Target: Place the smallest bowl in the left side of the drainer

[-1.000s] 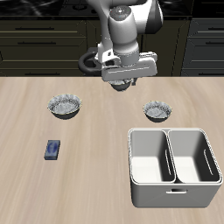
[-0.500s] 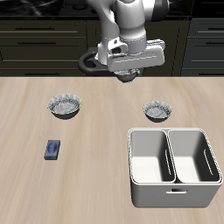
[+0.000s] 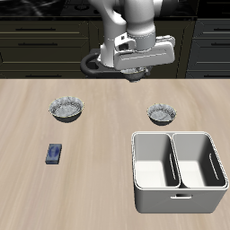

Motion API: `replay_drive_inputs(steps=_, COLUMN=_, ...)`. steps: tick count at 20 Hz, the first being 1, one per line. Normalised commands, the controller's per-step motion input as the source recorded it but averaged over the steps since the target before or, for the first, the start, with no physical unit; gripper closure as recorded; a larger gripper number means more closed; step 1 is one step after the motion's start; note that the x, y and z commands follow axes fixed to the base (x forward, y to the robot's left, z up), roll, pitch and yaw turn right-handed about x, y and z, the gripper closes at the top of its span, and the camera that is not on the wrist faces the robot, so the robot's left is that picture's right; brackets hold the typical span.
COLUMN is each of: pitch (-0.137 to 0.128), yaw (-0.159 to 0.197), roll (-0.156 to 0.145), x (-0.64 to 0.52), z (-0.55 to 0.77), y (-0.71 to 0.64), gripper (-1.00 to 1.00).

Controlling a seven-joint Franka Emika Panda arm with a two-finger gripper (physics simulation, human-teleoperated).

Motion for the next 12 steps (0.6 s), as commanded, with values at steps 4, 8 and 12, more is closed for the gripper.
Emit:
replay_drive_inputs(steps=4, pitch=0.001, yaw=0.009, roll=-0.032, x=0.27, z=0.13, y=0.05, gripper=1.0)
replay_drive_inputs(steps=8, pitch=0.001, yaw=0.007, roll=-0.012, x=0.31, z=0.18, y=0.12, gripper=1.0)
replay_drive_inputs(steps=12, pitch=0.0, yaw=0.0, roll=-0.03, x=0.26, z=0.2, y=0.15, gripper=1.0)
